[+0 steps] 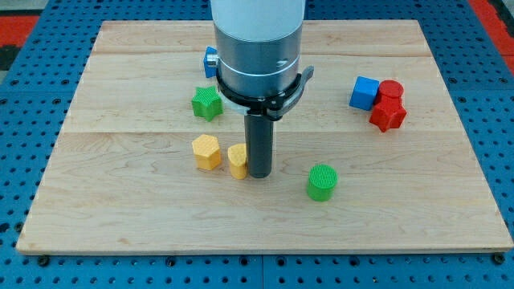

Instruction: Push the green circle

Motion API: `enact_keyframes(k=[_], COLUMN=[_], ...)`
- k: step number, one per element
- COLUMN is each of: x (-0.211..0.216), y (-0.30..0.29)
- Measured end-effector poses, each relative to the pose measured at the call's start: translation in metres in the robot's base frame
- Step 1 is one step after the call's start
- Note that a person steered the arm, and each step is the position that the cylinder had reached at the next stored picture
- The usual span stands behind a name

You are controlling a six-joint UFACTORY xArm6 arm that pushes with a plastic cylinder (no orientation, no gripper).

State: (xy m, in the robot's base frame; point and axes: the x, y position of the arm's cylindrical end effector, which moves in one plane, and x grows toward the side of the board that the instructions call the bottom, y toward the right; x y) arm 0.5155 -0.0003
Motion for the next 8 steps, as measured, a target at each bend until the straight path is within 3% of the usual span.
enact_keyframes(k=[1,2,5,8], x=[0.037,0.038,-0.003,-0.025], y=[-0.006,-0.04,-0.024,-0.067])
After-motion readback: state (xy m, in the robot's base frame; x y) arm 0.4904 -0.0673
